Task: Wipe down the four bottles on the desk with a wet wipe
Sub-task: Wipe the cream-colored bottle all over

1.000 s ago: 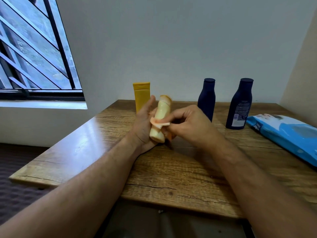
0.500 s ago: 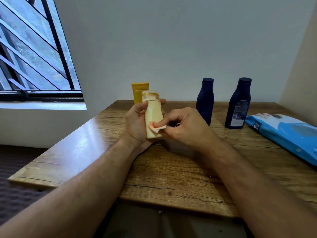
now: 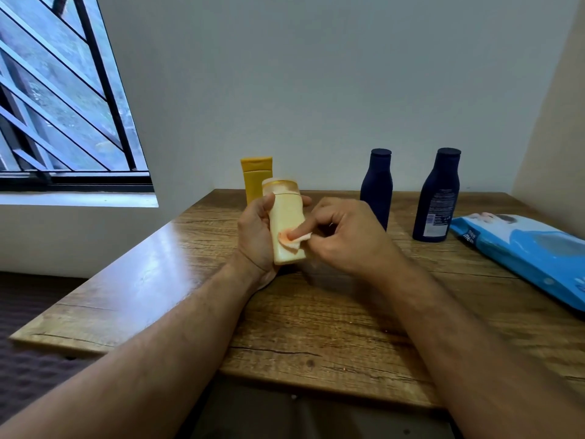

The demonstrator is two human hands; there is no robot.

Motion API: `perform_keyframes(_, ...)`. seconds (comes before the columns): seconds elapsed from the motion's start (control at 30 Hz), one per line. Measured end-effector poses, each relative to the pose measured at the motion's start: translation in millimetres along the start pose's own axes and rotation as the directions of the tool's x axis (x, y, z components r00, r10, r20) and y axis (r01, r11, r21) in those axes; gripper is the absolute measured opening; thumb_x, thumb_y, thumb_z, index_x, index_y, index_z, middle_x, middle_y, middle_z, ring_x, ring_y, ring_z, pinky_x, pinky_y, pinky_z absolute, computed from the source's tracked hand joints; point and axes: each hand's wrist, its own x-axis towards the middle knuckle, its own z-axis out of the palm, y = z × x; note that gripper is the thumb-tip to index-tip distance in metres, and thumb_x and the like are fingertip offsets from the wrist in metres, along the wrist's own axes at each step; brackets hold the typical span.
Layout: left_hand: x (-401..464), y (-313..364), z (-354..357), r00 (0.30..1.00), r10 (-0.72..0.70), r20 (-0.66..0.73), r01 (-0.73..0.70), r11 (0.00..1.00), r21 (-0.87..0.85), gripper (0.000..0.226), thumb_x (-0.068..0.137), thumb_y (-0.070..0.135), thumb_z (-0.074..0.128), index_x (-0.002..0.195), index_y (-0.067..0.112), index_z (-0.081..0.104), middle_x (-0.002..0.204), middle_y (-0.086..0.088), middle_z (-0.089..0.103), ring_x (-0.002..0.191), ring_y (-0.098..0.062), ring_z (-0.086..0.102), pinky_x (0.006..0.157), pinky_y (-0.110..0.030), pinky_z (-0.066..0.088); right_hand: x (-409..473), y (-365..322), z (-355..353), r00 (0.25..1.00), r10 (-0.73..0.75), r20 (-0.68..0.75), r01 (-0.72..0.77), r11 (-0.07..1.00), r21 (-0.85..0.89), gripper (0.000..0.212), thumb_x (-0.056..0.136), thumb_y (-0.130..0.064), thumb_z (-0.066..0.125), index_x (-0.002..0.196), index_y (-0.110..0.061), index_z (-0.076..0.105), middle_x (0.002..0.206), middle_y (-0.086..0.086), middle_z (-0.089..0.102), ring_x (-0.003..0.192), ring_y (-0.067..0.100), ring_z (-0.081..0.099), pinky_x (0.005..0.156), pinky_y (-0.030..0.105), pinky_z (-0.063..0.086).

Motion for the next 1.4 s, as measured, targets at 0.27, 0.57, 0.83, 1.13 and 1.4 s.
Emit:
perform_keyframes(0.27, 0.0, -4.7, 2.3, 1.0, -0.028, 0.013, 0.028, 0.999, 0.03, 0.046, 0.101, 0.037, 0.036, 0.108, 0.005, 0.068, 0.098, -0.018, 0.071, 0.089, -0.029, 0.069, 0.082, -0.041, 0.057, 6.6, 2.7, 2.4, 0.967, 0.048, -0.251, -0.052, 0.999, -0.013, 0.02, 0.089, -0.017, 0.069, 0.103, -0.028, 0.077, 0.096, -0.009, 0.064, 0.087, 0.005, 0.06, 0.075, 0.019, 0.053)
perform_keyframes(0.57, 4.0, -3.9, -0.9, 0.985, 0.167, -0.038, -0.152, 0.957, 0.248, 0.041, 0.078, 0.032, 0.053, 0.109, 0.007, 0.066, 0.093, -0.015, 0.066, 0.088, -0.03, 0.064, 0.08, -0.043, 0.052, 3.2, 2.8, -1.8, 0.976, -0.022, -0.218, 0.001, 0.996, -0.095, 0.017, 0.086, -0.013, 0.071, 0.098, -0.023, 0.078, 0.091, -0.012, 0.068, 0.079, -0.001, 0.06, 0.061, 0.009, 0.045)
perform_keyframes(0.83, 6.2, -6.0, -11.0, 0.894, 0.442, 0.072, -0.285, 0.44, 0.852, 0.045, 0.076, -0.001, 0.068, 0.105, 0.031, 0.054, 0.091, 0.006, 0.061, 0.086, -0.014, 0.06, 0.073, -0.035, 0.051, 0.8, -0.9, -5.5, 0.834, -0.206, -0.511, 0.16, 0.978, -0.133, 0.022, 0.083, -0.003, 0.071, 0.096, -0.018, 0.078, 0.085, -0.004, 0.068, 0.072, -0.001, 0.059, 0.059, 0.005, 0.041)
perform_keyframes(1.13, 2.3, -4.6, -7.1, 0.873, 0.432, 0.229, -0.392, 0.34, 0.855, 0.045, 0.079, -0.006, 0.062, 0.106, 0.029, 0.057, 0.091, 0.009, 0.061, 0.084, -0.008, 0.058, 0.065, -0.025, 0.047, 2.7, 3.5, 1.9, 0.899, -0.249, -0.36, 0.169, 0.956, -0.239, 0.023, 0.086, -0.014, 0.072, 0.108, -0.016, 0.076, 0.088, -0.004, 0.065, 0.072, -0.001, 0.056, 0.063, 0.005, 0.042)
perform_keyframes(1.4, 3.9, -7.7, -7.8, 0.871, 0.419, 0.255, -0.395, 0.29, 0.872, 0.038, 0.081, -0.002, 0.062, 0.103, 0.028, 0.057, 0.092, 0.01, 0.061, 0.087, -0.012, 0.059, 0.068, -0.03, 0.047, -3.9, -1.1, 2.2, 0.9, -0.301, -0.316, 0.226, 0.941, -0.253, 0.018, 0.084, -0.011, 0.073, 0.101, -0.013, 0.077, 0.087, -0.008, 0.063, 0.07, -0.008, 0.053, 0.062, 0.003, 0.041)
